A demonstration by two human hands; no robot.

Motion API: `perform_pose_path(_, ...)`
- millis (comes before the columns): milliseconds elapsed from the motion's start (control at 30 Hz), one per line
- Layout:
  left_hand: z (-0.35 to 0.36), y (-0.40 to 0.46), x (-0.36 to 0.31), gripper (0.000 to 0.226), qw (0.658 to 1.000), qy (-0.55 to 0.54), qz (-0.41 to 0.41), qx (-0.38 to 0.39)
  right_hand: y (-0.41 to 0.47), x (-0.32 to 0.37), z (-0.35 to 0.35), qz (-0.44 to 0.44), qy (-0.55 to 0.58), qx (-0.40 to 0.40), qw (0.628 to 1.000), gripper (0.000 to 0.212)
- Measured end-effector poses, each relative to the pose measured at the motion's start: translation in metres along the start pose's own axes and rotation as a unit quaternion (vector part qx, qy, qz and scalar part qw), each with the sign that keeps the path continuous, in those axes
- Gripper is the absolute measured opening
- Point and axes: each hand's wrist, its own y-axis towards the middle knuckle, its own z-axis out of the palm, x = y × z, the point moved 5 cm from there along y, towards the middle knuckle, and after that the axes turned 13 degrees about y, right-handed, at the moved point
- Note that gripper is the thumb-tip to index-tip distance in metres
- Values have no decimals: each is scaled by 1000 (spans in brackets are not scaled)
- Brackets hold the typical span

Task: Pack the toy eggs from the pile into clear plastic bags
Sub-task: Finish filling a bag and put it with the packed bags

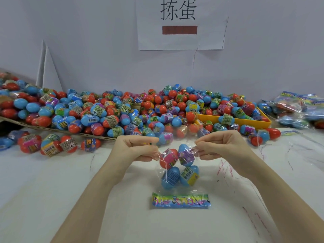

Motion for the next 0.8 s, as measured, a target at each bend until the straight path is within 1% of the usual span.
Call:
perform_pose_path(100,1,0,2,35,1000,-12,-7,22,0,0,-2,-3,8,4,1000,22)
perform_pose_path(200,-1,1,5,33,999,-17,-16,26,-1,0,0,0,22,26,999,18)
perform_pose_path(233,-1,1,5,31,999,-20,-20,29,-1,0,1,-1,27,37,999,16)
perform_pose_path(300,-1,1,5,20,998,-32,-24,44,-3,1,3,-7,29,55,998,16)
perform_pose_path(333,0,1,6,16,997,-43,-25,52,-3,2,3,-14,25,60,998,18)
perform_pose_path(400,0,1,6,15,996,-57,-27,64,-3,4,2,-26,8,57,998,35)
perform_pose_path(467,0,1,6,14,995,-60,-25,71,-4,4,2,-29,-9,55,998,42)
perform_pose_path(633,0,-1,3,13,996,-46,-13,79,-4,7,5,-31,-24,57,998,45)
perform_pose_path(733,0,0,4,20,996,-31,-9,81,-6,10,6,-44,-24,52,997,42)
perform_pose_path(800,0,0,4,15,996,-52,-15,73,-6,11,7,-52,-30,45,997,41)
